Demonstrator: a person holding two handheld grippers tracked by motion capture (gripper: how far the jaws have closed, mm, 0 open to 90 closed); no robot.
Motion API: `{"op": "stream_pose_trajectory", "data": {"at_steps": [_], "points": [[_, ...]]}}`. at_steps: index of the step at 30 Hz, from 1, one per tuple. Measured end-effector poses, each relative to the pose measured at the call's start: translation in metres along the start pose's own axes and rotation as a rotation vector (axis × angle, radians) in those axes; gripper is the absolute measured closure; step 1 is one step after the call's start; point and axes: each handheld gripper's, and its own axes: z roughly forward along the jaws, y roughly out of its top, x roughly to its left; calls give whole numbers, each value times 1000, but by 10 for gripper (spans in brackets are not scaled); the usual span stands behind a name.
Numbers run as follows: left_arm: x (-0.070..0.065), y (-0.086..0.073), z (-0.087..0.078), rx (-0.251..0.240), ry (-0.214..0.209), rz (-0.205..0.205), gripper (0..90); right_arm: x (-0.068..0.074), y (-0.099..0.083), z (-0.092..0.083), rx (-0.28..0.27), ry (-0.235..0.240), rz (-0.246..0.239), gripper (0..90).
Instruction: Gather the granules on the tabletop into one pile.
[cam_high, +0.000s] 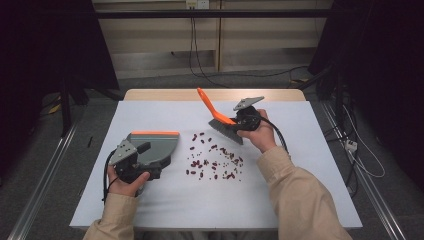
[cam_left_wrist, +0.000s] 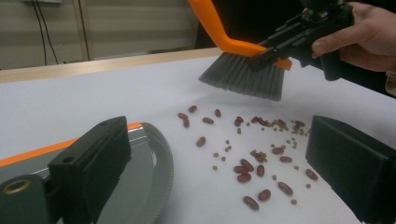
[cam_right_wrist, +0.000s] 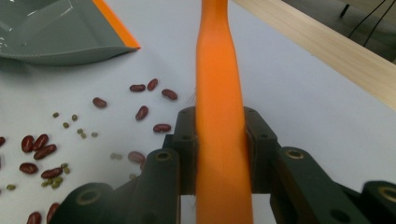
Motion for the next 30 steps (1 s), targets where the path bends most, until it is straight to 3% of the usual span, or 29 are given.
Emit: {"op": "stream_pose_trajectory", "data": {"at_steps": [10, 17, 22, 24, 26, 30], "points": [[6, -1, -3, -6, 5, -16, 58, -4, 9, 25, -12, 37, -27, 715], [6, 0, -2, -9, 2, -26, 58, -6, 19, 38, -5, 33, -74, 715], [8, 0, -2, -10, -1, -27, 58, -2, 32, 55, -16, 29, -121, 715], [8, 1, -3, -16, 5, -33, 57, 4, 37, 65, 7, 12, -164, 715], [9, 1, -5, -18, 8, -29, 57, 10, 39, 75, 3, 37, -178, 715], [11, 1, -8, -25, 17, -34, 56, 22, 42, 78, 38, 72, -266, 715]]}}
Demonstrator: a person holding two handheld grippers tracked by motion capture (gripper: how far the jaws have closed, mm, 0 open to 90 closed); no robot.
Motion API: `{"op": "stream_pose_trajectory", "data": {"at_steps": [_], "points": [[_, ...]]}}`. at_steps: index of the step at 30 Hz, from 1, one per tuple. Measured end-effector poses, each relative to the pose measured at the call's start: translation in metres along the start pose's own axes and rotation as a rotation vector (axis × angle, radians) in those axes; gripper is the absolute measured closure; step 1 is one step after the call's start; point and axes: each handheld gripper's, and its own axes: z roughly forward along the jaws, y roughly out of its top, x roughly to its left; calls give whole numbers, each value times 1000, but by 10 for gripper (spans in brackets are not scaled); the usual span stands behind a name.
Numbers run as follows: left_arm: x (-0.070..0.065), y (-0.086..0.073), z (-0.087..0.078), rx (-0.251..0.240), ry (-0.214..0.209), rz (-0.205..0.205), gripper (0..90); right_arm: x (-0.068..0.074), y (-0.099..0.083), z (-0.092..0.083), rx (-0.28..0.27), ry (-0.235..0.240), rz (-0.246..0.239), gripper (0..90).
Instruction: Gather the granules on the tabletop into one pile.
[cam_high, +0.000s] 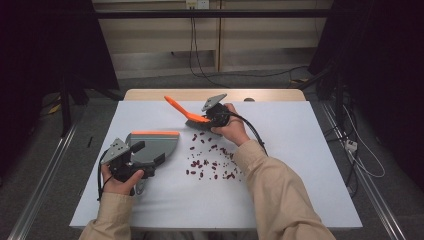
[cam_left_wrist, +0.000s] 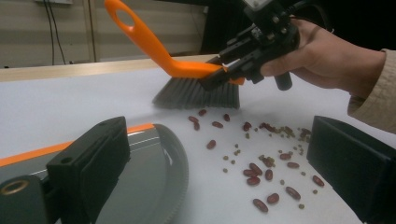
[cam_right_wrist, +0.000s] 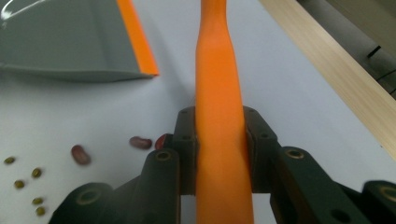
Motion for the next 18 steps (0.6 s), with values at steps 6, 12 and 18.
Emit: {"op": "stream_pose_trajectory", "data": {"at_steps": [6, 12, 18], "points": [[1, 0, -2, 1, 6, 7, 56, 12, -4, -9, 28, 69, -78, 712], [1, 0, -3, 1, 10, 10, 56, 22, -15, -22, 31, 113, -118, 708], [1, 0, -3, 6, 18, 11, 55, 34, -21, -36, 44, 158, -161, 706]]}}
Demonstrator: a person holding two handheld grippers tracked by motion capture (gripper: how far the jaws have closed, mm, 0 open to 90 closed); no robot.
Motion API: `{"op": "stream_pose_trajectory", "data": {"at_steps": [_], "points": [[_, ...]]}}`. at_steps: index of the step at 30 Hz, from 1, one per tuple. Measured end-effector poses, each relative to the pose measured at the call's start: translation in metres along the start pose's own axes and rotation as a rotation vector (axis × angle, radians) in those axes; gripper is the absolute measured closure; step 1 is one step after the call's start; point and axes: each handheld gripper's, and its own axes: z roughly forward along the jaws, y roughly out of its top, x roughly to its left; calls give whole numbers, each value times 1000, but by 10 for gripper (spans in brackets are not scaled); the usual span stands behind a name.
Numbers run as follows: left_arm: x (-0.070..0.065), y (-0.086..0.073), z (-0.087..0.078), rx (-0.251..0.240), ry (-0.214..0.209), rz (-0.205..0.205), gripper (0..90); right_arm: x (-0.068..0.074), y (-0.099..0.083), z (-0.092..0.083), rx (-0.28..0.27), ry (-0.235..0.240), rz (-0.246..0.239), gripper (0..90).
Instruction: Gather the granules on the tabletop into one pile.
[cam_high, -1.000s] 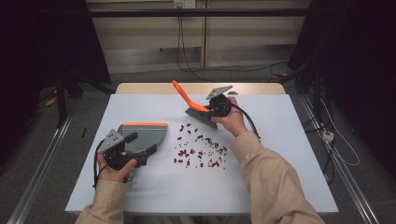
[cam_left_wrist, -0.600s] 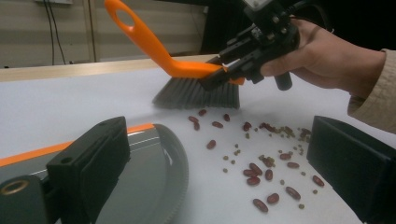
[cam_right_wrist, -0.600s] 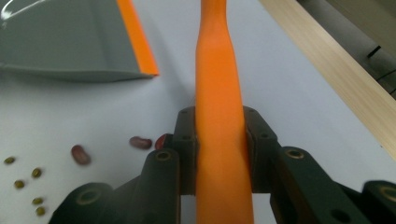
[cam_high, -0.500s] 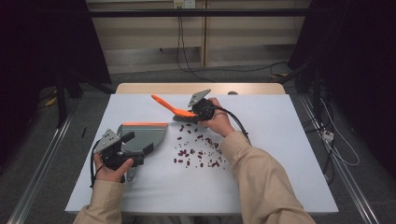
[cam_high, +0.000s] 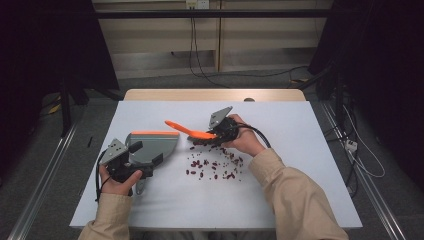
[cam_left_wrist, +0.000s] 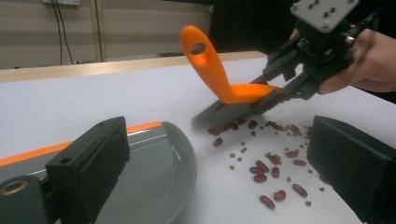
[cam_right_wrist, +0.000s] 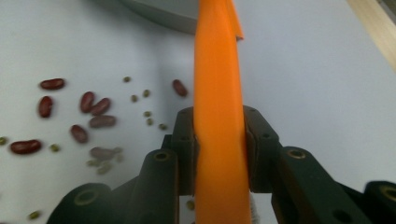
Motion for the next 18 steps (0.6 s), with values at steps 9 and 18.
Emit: {"op": "stream_pose_trajectory", "data": {"at_steps": [9, 18], "points": [[-1, 0, 1, 0, 0, -4, 56, 17, -7, -14, 5, 25, -5, 707], [-1, 0, 1, 1, -1, 2, 56, 29, -7, -23, 4, 12, -22, 712]]}}
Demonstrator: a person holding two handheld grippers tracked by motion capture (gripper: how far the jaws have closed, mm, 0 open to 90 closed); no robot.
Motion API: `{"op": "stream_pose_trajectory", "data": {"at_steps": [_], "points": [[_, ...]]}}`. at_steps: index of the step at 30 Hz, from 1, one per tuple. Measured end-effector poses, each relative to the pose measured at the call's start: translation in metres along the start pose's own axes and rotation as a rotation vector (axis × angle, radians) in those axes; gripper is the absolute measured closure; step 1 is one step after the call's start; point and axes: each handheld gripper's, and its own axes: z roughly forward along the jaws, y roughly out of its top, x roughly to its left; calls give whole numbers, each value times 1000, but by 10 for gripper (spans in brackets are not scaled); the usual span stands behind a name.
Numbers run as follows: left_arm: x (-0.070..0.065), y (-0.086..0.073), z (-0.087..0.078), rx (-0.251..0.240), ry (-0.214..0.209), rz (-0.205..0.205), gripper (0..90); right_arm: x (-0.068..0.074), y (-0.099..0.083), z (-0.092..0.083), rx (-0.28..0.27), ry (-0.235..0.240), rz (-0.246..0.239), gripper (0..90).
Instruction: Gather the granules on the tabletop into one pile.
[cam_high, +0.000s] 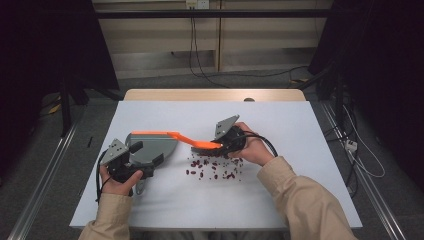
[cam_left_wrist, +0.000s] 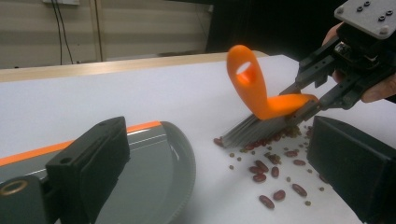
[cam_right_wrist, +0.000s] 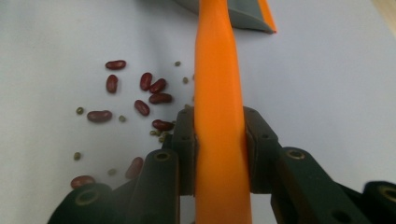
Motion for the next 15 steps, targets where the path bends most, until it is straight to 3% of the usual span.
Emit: {"op": "stream_pose_trajectory", "data": {"at_steps": [8, 12, 15], "points": [[1, 1, 1, -3, -3, -3, 56, -19, 6, -4, -67, -58, 41, 715], [2, 1, 2, -3, 0, -8, 56, -32, 14, 8, -75, -75, 37, 714], [3, 0, 1, 2, -1, -5, 55, -37, 18, 23, -53, -79, 19, 714]]}}
